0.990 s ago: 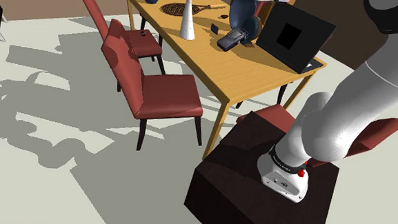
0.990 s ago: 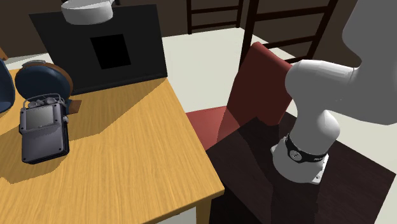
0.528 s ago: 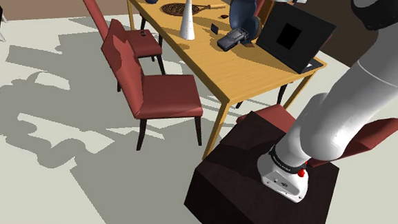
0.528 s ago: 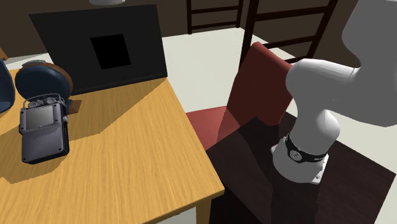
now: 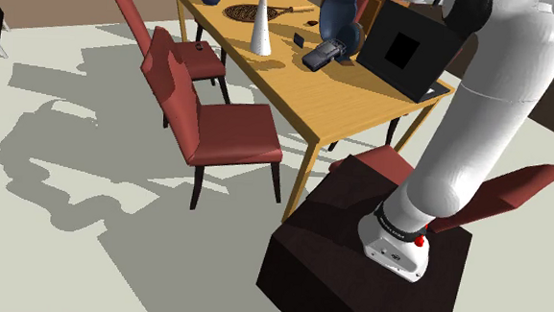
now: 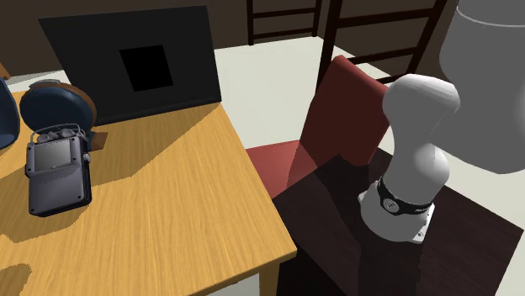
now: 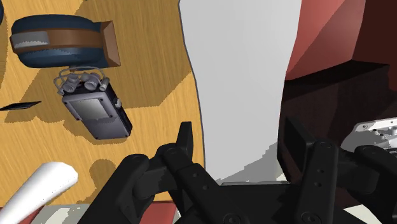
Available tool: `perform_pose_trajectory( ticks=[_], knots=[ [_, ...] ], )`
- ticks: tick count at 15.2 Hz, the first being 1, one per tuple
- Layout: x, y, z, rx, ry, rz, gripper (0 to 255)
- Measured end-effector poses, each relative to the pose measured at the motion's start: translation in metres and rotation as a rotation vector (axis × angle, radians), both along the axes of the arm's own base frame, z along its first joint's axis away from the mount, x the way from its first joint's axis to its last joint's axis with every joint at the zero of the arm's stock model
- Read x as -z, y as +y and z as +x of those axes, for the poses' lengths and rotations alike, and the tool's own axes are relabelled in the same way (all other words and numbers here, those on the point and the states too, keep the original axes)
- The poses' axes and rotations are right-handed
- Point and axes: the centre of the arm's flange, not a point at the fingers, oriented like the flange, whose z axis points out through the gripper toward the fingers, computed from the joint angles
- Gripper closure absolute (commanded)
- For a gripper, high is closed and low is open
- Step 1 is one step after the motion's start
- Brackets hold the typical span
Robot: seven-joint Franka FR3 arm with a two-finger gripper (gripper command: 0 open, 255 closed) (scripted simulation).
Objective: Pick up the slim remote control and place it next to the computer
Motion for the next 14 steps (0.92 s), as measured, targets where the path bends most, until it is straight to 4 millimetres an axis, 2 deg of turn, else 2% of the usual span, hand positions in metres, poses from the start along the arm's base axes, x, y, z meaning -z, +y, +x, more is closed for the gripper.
perform_pose_trajectory(
  ticks=[1,4,14],
  knots=[
    [0.0,-0.01,-0.005,-0.001,0.0,0.0,255],
    [0.011,-0.017,-0.009,-0.002,-0.001,0.001,255],
    [0.064,-0.018,-0.01,-0.003,-0.001,0.002,255]
  ],
)
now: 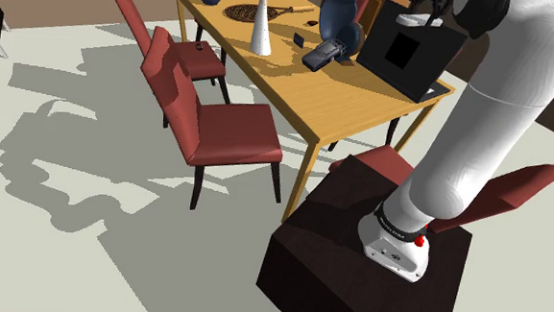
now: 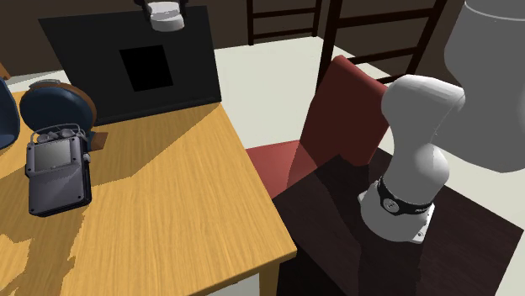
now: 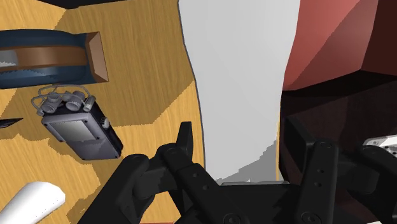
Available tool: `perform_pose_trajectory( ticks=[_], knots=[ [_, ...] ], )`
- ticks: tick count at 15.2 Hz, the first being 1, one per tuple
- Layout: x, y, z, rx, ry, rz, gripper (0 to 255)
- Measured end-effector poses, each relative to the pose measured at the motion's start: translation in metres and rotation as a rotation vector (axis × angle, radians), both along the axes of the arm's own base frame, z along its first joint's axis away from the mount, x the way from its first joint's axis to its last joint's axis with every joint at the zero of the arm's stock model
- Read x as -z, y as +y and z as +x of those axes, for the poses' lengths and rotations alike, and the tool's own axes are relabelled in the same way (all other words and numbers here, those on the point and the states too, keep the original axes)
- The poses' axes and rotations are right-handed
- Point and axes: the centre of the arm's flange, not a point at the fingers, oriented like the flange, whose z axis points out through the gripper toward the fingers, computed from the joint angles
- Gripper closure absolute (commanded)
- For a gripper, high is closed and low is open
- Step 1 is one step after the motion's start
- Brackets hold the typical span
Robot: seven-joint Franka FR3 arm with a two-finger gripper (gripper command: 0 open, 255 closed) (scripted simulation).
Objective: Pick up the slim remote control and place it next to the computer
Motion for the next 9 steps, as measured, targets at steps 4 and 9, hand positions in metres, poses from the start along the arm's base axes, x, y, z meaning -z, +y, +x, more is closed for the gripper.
perform_pose_trajectory(
  ticks=[4,9],
  knots=[
    [0.02,0.0,0.0,0.0,0.0,0.0,255],
    [0.047,0.001,0.001,0.0,0.0,0.0,255]
  ],
)
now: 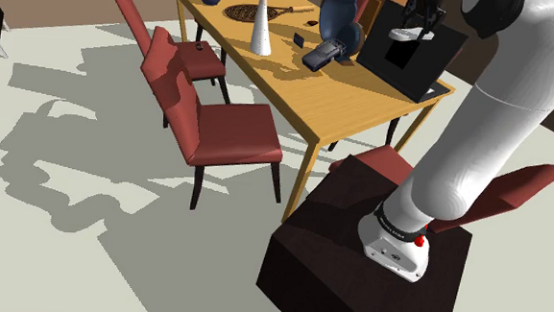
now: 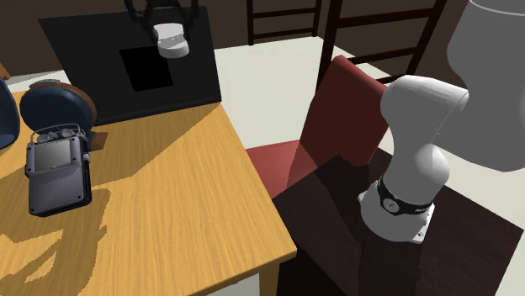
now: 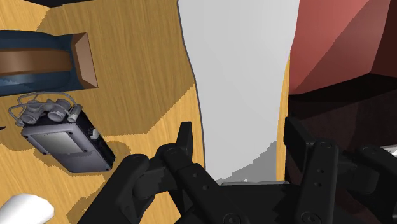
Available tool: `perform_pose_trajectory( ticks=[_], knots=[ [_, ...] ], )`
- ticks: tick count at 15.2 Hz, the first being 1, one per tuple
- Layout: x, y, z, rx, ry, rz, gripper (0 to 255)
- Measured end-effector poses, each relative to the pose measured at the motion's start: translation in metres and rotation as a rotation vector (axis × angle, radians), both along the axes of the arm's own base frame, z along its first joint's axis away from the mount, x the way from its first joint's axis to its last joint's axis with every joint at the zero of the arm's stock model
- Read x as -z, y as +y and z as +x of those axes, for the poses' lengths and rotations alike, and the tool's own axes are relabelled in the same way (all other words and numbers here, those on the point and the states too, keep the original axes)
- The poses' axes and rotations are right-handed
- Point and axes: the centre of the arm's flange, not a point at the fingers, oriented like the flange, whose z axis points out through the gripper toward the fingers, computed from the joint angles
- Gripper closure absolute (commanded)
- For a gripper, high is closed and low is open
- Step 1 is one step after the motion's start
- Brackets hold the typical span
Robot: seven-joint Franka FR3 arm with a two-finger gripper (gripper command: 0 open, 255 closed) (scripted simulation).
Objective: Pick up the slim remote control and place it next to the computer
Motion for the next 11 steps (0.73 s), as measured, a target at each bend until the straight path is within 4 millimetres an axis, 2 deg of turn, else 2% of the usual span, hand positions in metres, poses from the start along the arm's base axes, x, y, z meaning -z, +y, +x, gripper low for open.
perform_pose_trajectory(
  ticks=[11],
  knots=[
    [0.059,0.0,0.0,0.0,0.0,0.0,255]
  ],
)
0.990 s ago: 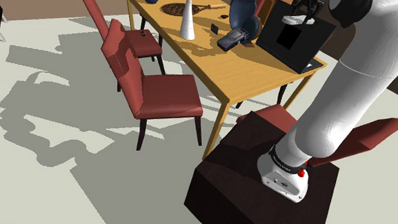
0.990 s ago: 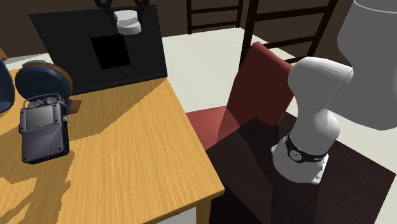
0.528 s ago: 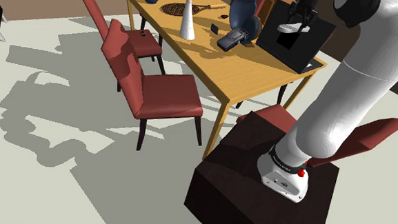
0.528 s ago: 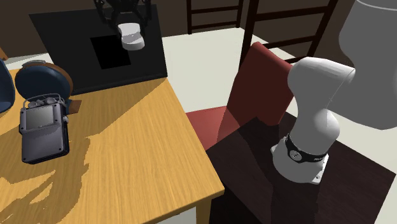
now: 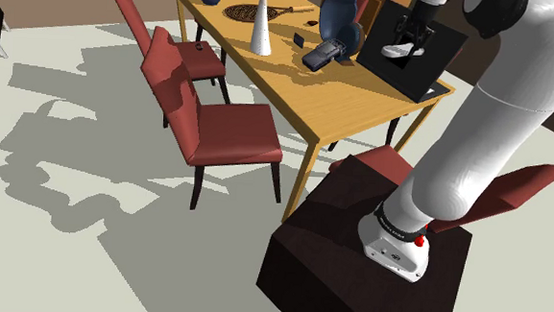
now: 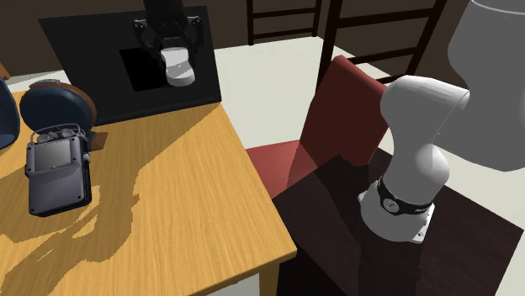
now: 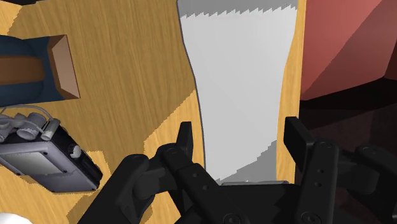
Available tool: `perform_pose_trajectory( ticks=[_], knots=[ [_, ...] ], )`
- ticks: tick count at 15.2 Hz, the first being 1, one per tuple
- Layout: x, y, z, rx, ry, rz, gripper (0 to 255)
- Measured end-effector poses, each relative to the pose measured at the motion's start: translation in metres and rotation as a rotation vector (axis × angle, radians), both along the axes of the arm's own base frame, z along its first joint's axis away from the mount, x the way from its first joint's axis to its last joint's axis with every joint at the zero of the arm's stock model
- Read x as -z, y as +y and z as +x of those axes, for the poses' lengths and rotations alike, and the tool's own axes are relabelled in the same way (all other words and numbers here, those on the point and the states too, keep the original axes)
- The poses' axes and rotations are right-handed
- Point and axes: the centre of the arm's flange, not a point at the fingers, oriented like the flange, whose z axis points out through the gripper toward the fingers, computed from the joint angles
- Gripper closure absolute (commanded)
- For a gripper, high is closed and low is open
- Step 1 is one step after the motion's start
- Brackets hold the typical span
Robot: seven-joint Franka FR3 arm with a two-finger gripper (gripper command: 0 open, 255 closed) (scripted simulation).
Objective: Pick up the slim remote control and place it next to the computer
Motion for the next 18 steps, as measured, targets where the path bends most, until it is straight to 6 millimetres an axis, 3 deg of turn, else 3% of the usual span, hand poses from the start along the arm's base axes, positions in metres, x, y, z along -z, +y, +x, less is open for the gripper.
perform_pose_trajectory(
  ticks=[18],
  knots=[
    [0.094,0.0,-0.001,0.0,0.0,0.0,255]
  ],
)
